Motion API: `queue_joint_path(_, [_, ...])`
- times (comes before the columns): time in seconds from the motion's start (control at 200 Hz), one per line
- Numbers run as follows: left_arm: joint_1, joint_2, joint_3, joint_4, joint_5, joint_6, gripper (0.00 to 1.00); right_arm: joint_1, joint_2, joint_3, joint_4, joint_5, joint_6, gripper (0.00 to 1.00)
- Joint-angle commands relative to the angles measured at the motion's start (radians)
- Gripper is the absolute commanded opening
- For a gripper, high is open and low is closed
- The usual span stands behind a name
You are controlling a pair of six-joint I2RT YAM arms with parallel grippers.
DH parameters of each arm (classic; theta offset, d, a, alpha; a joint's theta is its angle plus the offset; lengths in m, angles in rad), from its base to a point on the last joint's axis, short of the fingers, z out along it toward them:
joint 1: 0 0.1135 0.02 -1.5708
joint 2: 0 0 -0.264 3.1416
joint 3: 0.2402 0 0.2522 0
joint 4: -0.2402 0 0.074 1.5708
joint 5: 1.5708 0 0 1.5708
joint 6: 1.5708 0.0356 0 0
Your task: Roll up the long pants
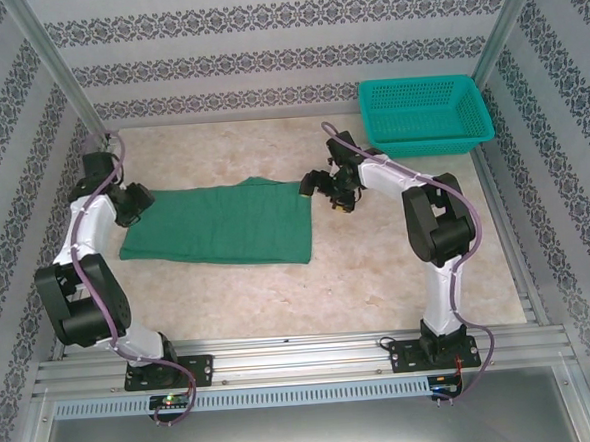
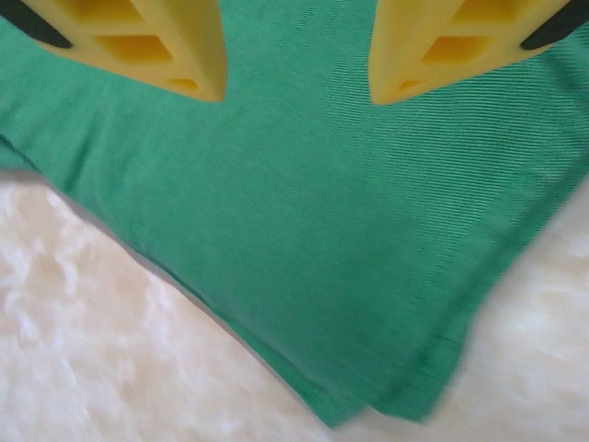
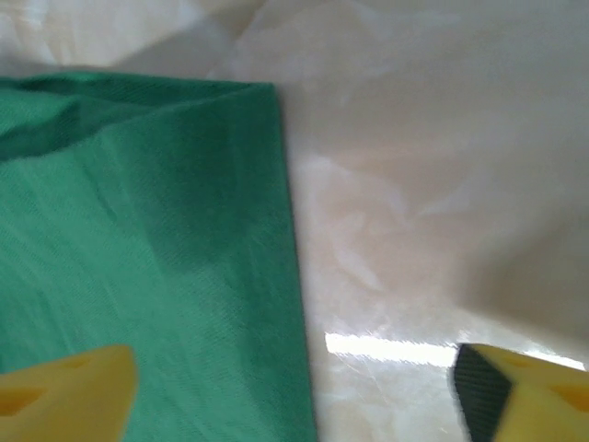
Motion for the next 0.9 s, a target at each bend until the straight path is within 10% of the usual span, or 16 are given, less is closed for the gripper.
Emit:
queue_joint_path(0.0, [-0.060,0.068,-0.029,0.068,0.018,-0.022,0.40,0.019,0.077,0.058,0.049,-0.051,-0.033,0.43])
queue_joint_path(0.315, [-0.119,0.205,-0.039,0.094,-0.033,-0.025,0.41,0.024,0.208,0.190,0.020,-0.036,-0.064,0.44])
queue_joint_path(0.405, [-0.135,0.260,-0.011,0.092,-0.040,-0.007,0.20,0.010,0.197,0.162,0.029,-0.013,-0.067,0.00])
queue_joint_path(0.485, [-0.160,0.323,0.036,0.084,-0.042,0.011,0.00,-0.003,0.168,0.105,0.037,0.004,-0.070,0.00])
queue_joint_path(0.894, [-0.371,0.716,0.544,-0.079,-0.133,0.074,0.00,-0.017,-0.193,-0.429,0.134,0.044,-0.046,0.00])
